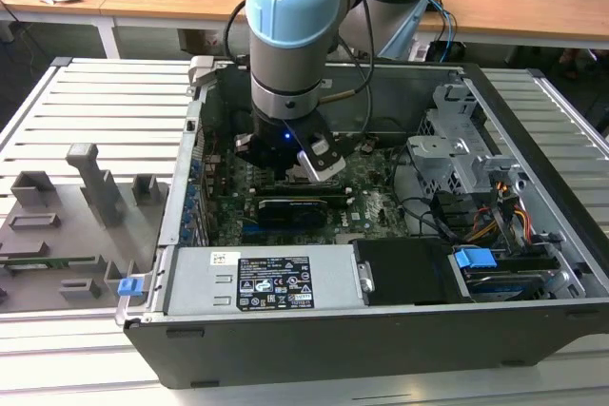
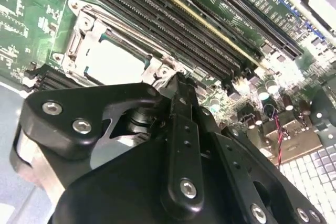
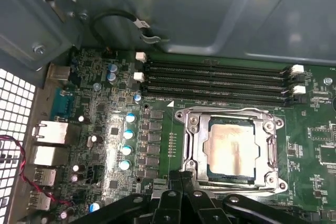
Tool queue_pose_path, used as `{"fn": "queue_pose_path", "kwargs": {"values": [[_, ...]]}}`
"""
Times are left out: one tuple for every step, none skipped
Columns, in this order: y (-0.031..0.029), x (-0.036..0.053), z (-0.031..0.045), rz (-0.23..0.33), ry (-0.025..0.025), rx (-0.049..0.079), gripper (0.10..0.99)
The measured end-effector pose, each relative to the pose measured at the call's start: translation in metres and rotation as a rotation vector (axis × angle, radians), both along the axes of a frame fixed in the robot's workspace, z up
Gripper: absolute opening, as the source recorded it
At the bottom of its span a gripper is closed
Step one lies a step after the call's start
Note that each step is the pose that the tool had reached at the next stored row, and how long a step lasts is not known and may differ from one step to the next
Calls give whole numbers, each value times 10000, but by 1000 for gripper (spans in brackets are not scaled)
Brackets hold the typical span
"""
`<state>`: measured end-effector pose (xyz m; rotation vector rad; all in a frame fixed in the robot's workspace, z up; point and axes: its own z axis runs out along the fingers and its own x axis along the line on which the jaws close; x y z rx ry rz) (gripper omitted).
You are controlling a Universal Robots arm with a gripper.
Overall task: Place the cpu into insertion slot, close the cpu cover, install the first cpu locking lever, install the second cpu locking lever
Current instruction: 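Install the second cpu locking lever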
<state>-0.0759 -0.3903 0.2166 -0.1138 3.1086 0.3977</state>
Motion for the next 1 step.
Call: {"fn": "queue_pose_path", "kwargs": {"values": [[0,0,1,0,0,0,110]]}}
